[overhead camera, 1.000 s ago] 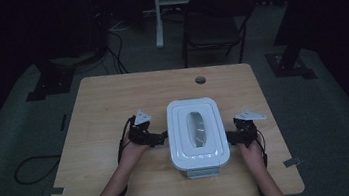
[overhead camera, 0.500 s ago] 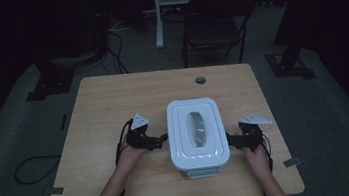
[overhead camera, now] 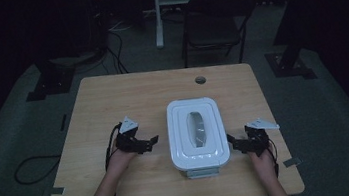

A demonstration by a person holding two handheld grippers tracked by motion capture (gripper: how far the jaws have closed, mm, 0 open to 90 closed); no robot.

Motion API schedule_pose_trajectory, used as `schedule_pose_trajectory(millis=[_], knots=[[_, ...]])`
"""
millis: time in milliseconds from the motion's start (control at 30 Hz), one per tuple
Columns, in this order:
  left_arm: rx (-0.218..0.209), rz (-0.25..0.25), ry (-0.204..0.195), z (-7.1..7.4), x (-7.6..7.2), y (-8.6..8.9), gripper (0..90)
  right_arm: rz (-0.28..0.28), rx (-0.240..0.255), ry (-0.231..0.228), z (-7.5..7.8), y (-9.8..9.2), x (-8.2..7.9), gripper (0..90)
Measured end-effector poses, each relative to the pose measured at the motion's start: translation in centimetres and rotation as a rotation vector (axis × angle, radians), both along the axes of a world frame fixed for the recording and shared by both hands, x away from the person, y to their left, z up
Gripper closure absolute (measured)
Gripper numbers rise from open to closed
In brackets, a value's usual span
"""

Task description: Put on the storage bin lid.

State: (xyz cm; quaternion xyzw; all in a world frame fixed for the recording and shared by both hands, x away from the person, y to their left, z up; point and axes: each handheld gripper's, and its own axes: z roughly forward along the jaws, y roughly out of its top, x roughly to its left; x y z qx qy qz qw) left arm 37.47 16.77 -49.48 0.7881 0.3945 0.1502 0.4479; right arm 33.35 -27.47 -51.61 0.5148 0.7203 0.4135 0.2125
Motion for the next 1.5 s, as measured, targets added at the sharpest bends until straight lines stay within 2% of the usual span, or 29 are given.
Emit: schedule_pose_trajectory(millis=[300,467,600,767,833,900,967,1067,1133,1200,1300,1400,1500], knots=[[0.028,0.05,0.024,-0.3,-0.9,2.8,1.4,-0.048,-0.024,0.007,-0.2,-1.1,-1.1,12.7],[0.02,0.089,0.03,-0.5,-1.4,4.9,1.4,-0.089,-0.039,0.006,-0.2,-1.9,-1.8,12.7],[0.023,0.14,0.042,-0.7,-1.7,6.7,1.4,-0.112,-0.049,0.01,-0.2,-2.6,-2.3,12.7],[0.052,0.198,0.042,-0.8,-2.5,8.7,1.4,-0.156,-0.061,0.02,-0.3,-3.5,-2.7,12.7],[0.043,0.228,0.048,-0.9,-2.8,9.4,1.4,-0.184,-0.076,0.028,-0.3,-3.8,-2.9,12.7],[0.038,0.267,0.056,-1.0,-3.2,10.3,1.4,-0.183,-0.067,0.034,-0.4,-4.1,-3.1,12.8],[0.049,0.298,0.062,-1.1,-3.7,11.0,1.4,-0.192,-0.078,0.034,-0.6,-4.1,-3.2,12.8],[0.075,0.347,0.068,-1.2,-4.6,11.8,1.4,-0.191,-0.067,0.035,-0.8,-4.2,-3.2,12.8],[0.091,0.383,0.081,-1.3,-5.2,12.3,1.4,-0.193,-0.08,0.038,-0.8,-4.1,-3.2,12.8],[0.129,0.423,0.092,-1.5,-5.7,12.8,1.4,-0.198,-0.088,0.043,-0.9,-4.0,-3.2,12.9],[0.143,0.462,0.102,-1.5,-6.3,13.2,1.4,-0.222,-0.105,0.062,-1.0,-4.1,-3.3,13.7],[0.167,0.496,0.11,-1.6,-6.7,13.7,1.4,-0.24,-0.085,0.078,-1.0,-4.5,-3.3,13.7],[0.169,0.526,0.122,-1.8,-7.0,14.0,1.4,-0.247,-0.068,0.105,-1.1,-4.7,-3.2,14.1]])
